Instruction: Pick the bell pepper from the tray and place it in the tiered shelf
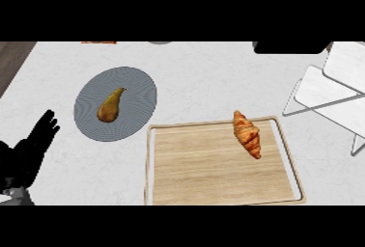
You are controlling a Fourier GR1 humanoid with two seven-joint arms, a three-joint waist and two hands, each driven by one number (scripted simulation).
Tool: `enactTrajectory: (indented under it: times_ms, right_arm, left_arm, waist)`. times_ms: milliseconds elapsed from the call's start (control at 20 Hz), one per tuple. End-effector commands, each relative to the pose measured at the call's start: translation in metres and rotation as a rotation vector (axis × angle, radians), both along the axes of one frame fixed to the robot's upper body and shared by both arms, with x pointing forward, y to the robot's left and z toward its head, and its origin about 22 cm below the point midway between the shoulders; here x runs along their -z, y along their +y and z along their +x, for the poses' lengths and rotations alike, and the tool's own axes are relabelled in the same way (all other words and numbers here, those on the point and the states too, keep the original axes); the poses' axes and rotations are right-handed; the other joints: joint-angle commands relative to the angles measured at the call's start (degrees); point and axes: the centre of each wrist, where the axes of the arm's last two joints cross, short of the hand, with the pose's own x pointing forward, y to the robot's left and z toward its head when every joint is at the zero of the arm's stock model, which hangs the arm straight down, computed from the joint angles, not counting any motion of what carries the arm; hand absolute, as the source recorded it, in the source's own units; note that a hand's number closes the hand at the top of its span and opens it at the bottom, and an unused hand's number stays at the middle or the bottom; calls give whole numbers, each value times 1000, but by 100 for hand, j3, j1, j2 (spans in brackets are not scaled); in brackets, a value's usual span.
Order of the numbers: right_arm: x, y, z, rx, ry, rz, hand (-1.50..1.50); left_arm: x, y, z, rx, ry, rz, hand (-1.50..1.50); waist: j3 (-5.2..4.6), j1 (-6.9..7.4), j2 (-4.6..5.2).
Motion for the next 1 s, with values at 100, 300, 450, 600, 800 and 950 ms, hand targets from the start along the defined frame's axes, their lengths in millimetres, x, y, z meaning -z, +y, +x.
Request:
enactTrajectory:
  times_ms: [100, 300, 450, 600, 800, 950]
  right_arm:
    - [22, -11, 35, 8, -24, 62, 150]
    - [71, -46, 42, 35, 21, 70, 150]
    - [61, -65, 48, 163, -61, 150, 150]
    - [51, -73, 46, 127, 38, 105, -150]
    - [58, -86, 51, 97, 26, 53, -150]
    - [69, -82, 58, 57, -50, 117, -150]
  left_arm:
    - [3, -5, -3, -3, -4, 4, 0]
    - [-5, 9, 10, 5, -16, 2, 0]
    - [14, 0, -8, 4, 12, -17, 0]
    - [-5, 5, 0, 12, 12, -15, 0]
    - [-11, -20, -2, 17, -5, -8, 0]
    - [4, -4, -1, 4, -9, -11, 0]
  waist:
    - [0, 19, 2]
    - [3, -13, 11]
    - [3, 34, 16]
    - [1, 7, 0]
    - [4, 37, 3]
    - [1, 22, 8]
